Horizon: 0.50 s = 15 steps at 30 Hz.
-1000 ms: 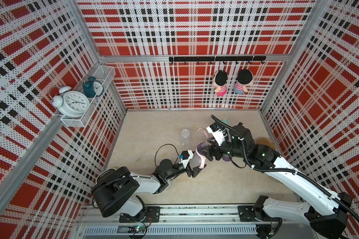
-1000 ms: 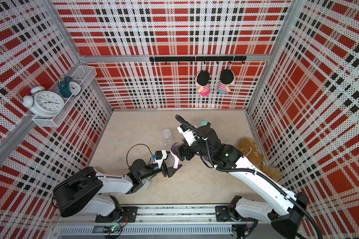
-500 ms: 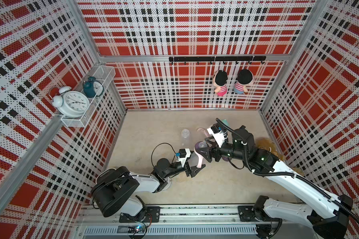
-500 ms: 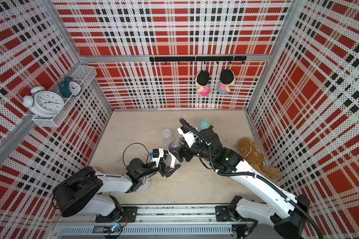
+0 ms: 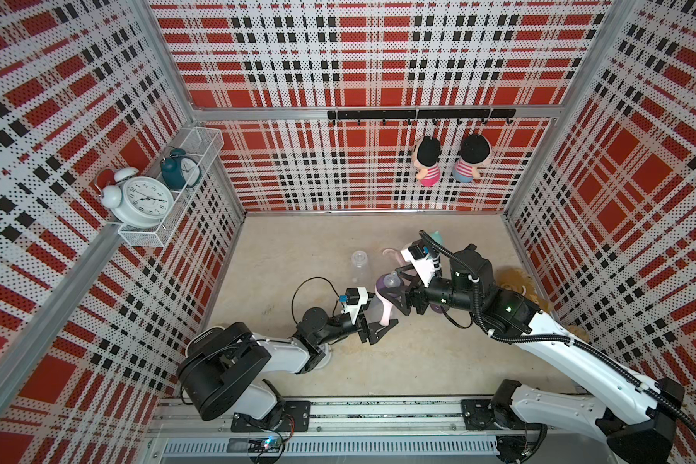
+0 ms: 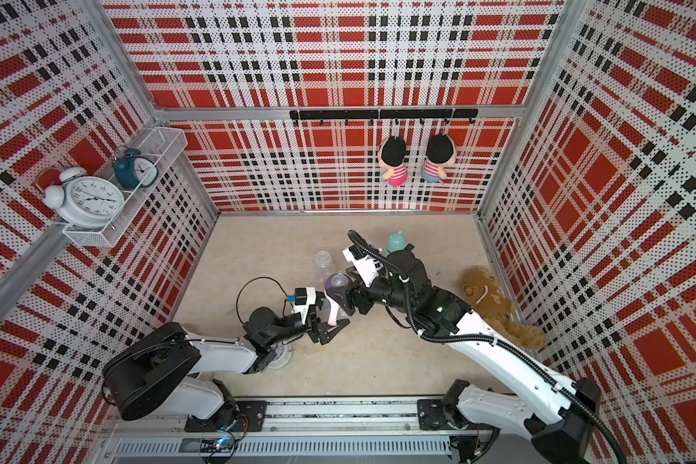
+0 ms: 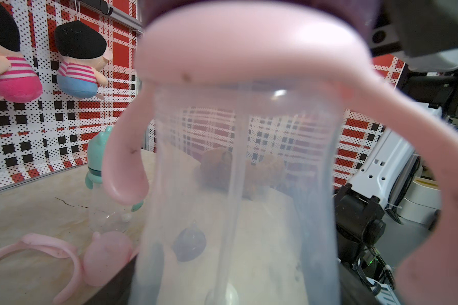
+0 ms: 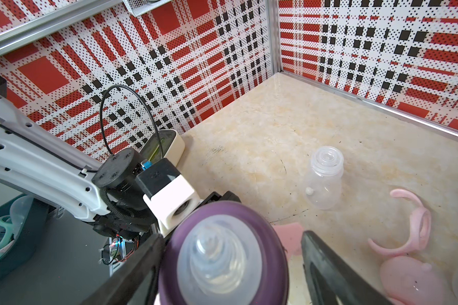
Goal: Assemble the baby bottles
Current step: Screw the nipple onto the baby bottle.
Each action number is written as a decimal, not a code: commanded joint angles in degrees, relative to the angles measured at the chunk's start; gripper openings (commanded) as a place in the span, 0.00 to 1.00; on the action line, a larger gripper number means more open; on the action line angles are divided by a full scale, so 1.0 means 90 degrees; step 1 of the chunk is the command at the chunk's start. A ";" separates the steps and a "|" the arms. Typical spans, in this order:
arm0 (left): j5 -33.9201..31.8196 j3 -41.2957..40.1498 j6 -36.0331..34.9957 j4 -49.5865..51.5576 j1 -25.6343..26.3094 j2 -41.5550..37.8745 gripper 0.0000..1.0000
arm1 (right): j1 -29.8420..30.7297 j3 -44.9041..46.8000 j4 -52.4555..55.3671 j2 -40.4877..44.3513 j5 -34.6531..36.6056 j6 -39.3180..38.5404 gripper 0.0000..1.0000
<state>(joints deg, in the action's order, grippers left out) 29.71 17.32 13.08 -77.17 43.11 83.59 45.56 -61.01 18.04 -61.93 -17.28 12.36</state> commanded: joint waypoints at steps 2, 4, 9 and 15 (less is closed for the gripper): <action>0.0116 0.0126 0.0050 -0.0449 -0.0054 0.0033 0.00 | 0.0006 -0.0095 -0.0120 -0.0082 -0.0158 -0.0201 0.87; 0.0126 0.0136 0.0060 -0.0457 -0.0054 0.0062 0.00 | 0.0013 -0.0105 -0.0139 -0.0108 -0.0160 -0.0201 0.86; 0.0155 0.0136 0.0070 -0.0469 -0.0082 0.0087 0.00 | 0.0016 -0.0110 -0.0150 -0.0145 -0.0140 -0.0229 0.84; 0.0194 0.0146 0.0099 -0.0479 -0.0103 0.0087 0.00 | 0.0026 -0.0182 -0.0035 -0.0209 -0.0026 -0.0297 0.82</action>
<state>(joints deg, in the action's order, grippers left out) 30.26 17.32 13.67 -77.67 42.65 84.20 45.58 -61.06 17.72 -63.24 -18.00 11.27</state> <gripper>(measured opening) 0.814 0.823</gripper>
